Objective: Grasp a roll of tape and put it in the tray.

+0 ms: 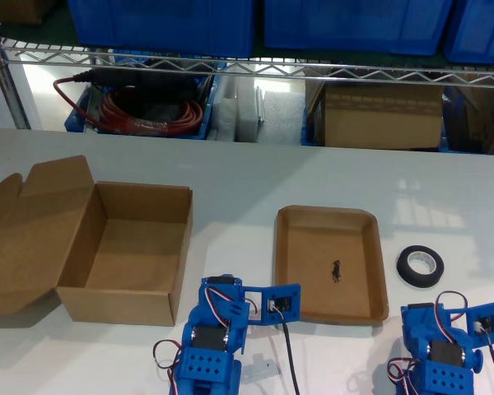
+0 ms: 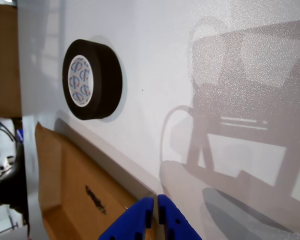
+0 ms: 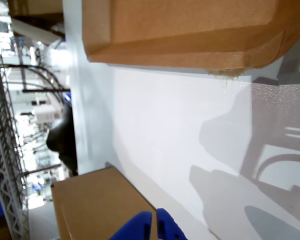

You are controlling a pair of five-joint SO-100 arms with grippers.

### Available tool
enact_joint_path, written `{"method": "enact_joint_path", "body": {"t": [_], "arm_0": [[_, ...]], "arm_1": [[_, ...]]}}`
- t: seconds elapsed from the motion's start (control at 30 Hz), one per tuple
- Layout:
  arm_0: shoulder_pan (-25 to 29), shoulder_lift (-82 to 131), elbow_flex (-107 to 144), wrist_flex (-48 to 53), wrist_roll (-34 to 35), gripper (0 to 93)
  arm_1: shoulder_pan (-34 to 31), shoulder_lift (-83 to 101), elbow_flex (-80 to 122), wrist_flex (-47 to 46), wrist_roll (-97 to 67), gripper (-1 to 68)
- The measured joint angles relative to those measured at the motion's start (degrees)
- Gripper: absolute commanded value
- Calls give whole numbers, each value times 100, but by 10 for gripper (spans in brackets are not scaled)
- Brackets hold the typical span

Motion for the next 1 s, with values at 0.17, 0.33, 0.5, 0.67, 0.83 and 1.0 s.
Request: {"method": "enact_joint_path", "body": {"t": [0.17,0.33,0.5,0.67,0.83,1.0], "arm_0": [[0,0,0,0,0,2],[0,0,0,0,0,2],[0,0,0,0,0,2],[0,0,0,0,0,2],[0,0,0,0,0,2],[0,0,0,0,0,2]], "arm_1": [[0,0,0,0,18,0],[0,0,0,0,79,0],[0,0,0,0,88,168],[9,0,0,0,211,292],[114,-167,-9,-105,281,303],[325,-2681,-1160,-861,308,310]]}}
